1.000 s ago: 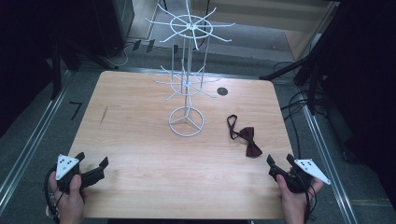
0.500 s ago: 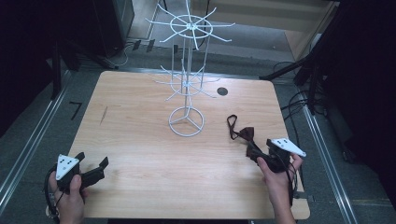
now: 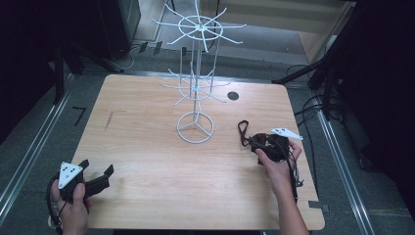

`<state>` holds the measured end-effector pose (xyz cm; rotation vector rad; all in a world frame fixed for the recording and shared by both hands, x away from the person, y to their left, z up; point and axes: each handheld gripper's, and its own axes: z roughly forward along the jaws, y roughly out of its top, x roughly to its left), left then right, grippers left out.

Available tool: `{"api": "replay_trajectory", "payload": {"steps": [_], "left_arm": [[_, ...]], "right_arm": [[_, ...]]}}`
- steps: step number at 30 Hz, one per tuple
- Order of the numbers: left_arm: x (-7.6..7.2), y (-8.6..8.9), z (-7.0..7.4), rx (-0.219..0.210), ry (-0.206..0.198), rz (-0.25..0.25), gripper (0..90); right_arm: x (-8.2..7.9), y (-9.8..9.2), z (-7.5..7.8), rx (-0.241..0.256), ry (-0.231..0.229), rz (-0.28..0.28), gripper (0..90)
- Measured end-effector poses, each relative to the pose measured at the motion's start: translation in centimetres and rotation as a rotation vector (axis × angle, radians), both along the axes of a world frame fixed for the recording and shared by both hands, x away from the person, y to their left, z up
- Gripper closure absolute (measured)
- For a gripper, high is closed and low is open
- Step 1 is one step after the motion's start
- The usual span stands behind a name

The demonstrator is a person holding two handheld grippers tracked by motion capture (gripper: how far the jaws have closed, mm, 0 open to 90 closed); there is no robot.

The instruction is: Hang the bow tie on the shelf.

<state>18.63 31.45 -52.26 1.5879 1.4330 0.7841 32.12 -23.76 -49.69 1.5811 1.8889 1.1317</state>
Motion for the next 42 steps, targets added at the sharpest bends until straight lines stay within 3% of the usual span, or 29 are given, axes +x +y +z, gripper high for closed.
{"api": "replay_trajectory", "payload": {"steps": [8,14,16,26,29,30,36,39,41,42], "left_arm": [[0.0,0.0,0.0,0.002,-0.002,-0.001,12.1],[0.0,0.0,0.0,0.003,-0.003,-0.002,12.2],[0.0,0.0,0.0,0.003,-0.002,-0.002,12.3],[0.0,0.0,0.0,0.004,0.003,0.005,12.7],[0.0,-0.1,0.0,0.005,0.003,0.006,12.8],[0.0,-0.1,0.0,0.005,0.004,0.007,12.9],[0.0,-0.1,0.0,0.007,0.003,0.005,13.0],[0.0,-0.1,0.0,0.007,0.003,0.007,13.2],[0.0,-0.1,0.0,0.007,0.004,0.007,13.2],[0.0,-0.1,0.0,0.007,0.004,0.009,13.2]], "right_arm": [[1.5,1.1,-0.4,-0.048,0.032,0.011,28.2],[2.7,1.4,-2.2,-0.032,0.104,0.011,25.1],[2.7,1.4,-2.4,-0.033,0.108,0.007,25.1],[2.9,2.3,-3.6,-0.133,0.126,0.017,32.8],[2.8,2.3,-3.9,-0.127,0.123,0.014,40.2],[2.8,2.0,-4.0,-0.135,0.114,0.0,48.0],[2.7,1.6,-3.9,-0.155,0.115,-0.007,61.5],[2.6,1.5,-3.9,-0.174,0.116,-0.018,73.3],[2.5,1.2,-3.9,-0.184,0.118,-0.028,86.0],[2.5,1.2,-3.9,-0.184,0.118,-0.028,86.0]]}}
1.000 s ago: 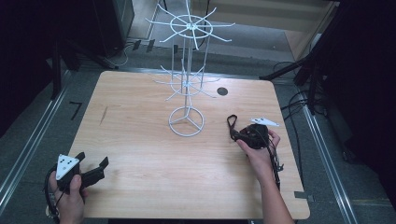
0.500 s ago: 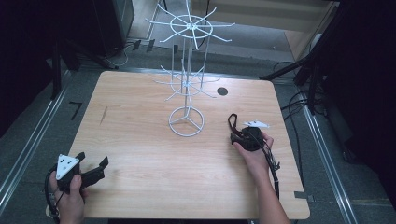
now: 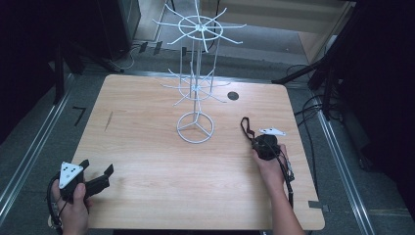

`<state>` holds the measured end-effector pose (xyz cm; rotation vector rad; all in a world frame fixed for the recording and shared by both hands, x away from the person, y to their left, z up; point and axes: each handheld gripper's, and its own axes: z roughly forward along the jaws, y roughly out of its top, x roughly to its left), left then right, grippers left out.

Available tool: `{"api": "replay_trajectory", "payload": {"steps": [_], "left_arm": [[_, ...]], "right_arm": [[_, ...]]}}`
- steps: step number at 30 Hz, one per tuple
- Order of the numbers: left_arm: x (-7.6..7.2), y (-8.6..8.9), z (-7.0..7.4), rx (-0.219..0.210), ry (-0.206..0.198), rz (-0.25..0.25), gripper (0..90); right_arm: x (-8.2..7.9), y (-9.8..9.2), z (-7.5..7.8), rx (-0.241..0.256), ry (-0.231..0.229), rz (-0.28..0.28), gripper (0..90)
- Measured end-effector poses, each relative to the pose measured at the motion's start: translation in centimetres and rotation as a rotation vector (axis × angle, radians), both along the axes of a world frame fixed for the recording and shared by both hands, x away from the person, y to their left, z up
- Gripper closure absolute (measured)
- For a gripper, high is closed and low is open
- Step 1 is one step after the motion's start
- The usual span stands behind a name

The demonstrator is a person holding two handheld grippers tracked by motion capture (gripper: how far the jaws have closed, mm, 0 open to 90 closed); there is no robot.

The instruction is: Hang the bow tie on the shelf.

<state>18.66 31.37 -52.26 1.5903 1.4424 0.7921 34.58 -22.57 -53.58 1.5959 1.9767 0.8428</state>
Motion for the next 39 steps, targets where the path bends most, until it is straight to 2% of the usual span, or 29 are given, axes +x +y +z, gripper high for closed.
{"api": "replay_trajectory", "payload": {"steps": [1,2,4,6,8,13,22,24,31,32,39], "left_arm": [[0.0,0.0,0.0,-0.001,-0.001,0.0,13.2],[0.0,0.0,0.0,-0.002,-0.002,-0.001,13.2],[0.0,0.0,0.0,-0.002,-0.002,-0.002,13.2],[0.0,0.0,0.0,-0.001,-0.002,-0.004,13.3],[0.0,0.0,0.0,-0.001,-0.001,-0.004,13.2],[0.0,0.0,0.0,0.0,0.0,-0.004,13.3],[0.0,0.0,0.0,-0.001,-0.003,-0.005,13.3],[0.0,0.0,0.0,-0.001,-0.004,-0.006,13.3],[0.0,0.0,0.0,-0.003,-0.005,-0.007,13.3],[0.0,0.0,0.0,-0.002,-0.004,-0.008,13.3],[0.0,0.0,0.0,-0.002,-0.004,-0.008,13.3]], "right_arm": [[0.0,-0.1,0.0,0.003,0.0,-0.001,88.0],[-0.2,-0.5,0.0,0.039,0.007,0.005,90.0],[-0.3,-0.6,-0.1,0.053,0.003,-0.002,90.0],[-0.7,-0.8,-0.2,0.051,-0.03,-0.007,90.0],[-0.8,-0.8,-0.2,0.052,-0.038,-0.007,90.0],[-1.3,-1.1,0.3,0.072,-0.1,-0.023,90.0],[-2.2,-1.1,2.7,0.132,-0.209,-0.006,90.0],[-2.5,-0.8,3.7,0.146,-0.244,0.01,90.0],[-3.0,-0.1,5.3,0.167,-0.289,0.035,90.0],[-3.2,0.2,5.9,0.176,-0.313,0.047,90.0],[-3.6,0.9,7.3,0.199,-0.351,0.068,90.0]]}}
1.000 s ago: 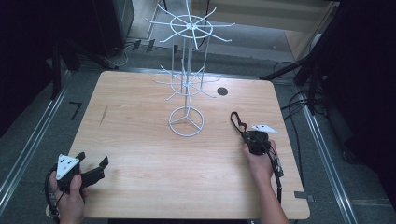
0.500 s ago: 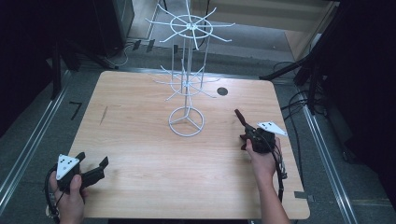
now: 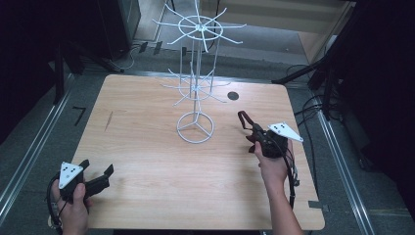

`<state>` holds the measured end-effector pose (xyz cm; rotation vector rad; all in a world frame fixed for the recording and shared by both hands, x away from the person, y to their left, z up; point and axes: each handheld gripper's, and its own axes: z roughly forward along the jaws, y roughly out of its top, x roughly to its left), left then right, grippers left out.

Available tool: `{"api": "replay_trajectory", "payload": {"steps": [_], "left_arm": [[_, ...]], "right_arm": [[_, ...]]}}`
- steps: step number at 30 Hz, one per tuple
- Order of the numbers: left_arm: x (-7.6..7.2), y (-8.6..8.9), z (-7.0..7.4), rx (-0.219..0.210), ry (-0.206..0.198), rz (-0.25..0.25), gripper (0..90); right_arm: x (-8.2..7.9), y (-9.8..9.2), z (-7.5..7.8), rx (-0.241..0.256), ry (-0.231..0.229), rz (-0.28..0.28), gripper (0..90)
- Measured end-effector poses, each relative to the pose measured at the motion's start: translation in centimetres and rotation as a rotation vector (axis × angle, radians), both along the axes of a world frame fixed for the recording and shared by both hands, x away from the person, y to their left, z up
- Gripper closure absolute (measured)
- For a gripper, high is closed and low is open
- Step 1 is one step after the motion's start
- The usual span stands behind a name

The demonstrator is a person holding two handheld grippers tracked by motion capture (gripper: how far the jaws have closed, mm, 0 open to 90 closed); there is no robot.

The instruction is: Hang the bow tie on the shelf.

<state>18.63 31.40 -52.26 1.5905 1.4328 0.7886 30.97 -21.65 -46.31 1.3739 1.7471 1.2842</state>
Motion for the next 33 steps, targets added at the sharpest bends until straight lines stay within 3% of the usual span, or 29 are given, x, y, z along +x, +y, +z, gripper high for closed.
{"api": "replay_trajectory", "payload": {"steps": [6,33], "left_arm": [[0.0,0.0,0.0,0.001,0.0,0.001,13.3],[0.0,0.0,0.0,0.001,0.001,0.003,13.3]], "right_arm": [[-0.3,0.7,1.3,0.04,-0.031,0.023,90.0],[-1.0,2.7,4.0,0.093,-0.105,0.06,90.0]]}}
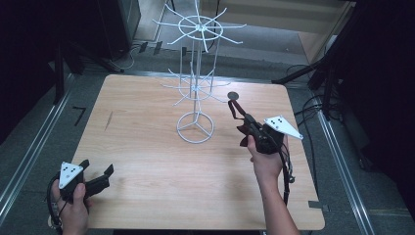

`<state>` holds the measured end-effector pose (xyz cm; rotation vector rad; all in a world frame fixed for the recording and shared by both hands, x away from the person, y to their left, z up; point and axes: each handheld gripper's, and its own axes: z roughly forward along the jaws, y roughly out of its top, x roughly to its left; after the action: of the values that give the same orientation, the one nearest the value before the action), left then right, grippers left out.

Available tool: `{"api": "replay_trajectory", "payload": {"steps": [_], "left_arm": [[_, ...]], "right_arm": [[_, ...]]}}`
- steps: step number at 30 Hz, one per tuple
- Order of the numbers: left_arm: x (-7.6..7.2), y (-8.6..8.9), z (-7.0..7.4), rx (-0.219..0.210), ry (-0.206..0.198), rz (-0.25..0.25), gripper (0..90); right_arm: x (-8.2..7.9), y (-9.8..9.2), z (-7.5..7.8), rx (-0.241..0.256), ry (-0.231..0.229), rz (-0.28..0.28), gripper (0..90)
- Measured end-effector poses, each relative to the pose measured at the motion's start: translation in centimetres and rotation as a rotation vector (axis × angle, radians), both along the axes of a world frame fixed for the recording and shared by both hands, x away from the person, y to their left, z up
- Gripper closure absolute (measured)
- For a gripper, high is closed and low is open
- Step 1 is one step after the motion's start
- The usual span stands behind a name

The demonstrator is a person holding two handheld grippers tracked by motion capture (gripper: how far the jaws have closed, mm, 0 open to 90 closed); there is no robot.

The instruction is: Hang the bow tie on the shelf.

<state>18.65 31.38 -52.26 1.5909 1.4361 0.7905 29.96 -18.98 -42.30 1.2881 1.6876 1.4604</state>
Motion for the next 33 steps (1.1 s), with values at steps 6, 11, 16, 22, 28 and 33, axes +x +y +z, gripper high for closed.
{"api": "replay_trajectory", "payload": {"steps": [6,11,16,22,28,33], "left_arm": [[0.0,0.0,0.0,0.0,0.001,0.0,13.3],[0.0,0.0,0.0,-0.002,0.0,-0.002,13.3],[0.0,0.0,0.0,-0.004,0.0,-0.001,13.3],[0.0,0.0,0.0,-0.004,0.001,0.0,13.3],[0.0,0.0,0.0,-0.002,0.003,-0.002,13.3],[0.0,0.0,0.0,-0.003,0.002,-0.001,13.3]], "right_arm": [[-0.2,0.6,0.5,0.013,-0.012,0.014,90.0],[-0.3,0.9,0.8,0.02,-0.014,0.022,90.0],[-0.3,1.1,1.2,0.022,-0.024,0.026,90.0],[-0.5,1.5,2.0,0.022,-0.042,0.035,90.0],[-0.7,1.9,2.5,0.029,-0.058,0.045,90.0],[-1.1,2.5,2.9,0.025,-0.076,0.059,90.0]]}}
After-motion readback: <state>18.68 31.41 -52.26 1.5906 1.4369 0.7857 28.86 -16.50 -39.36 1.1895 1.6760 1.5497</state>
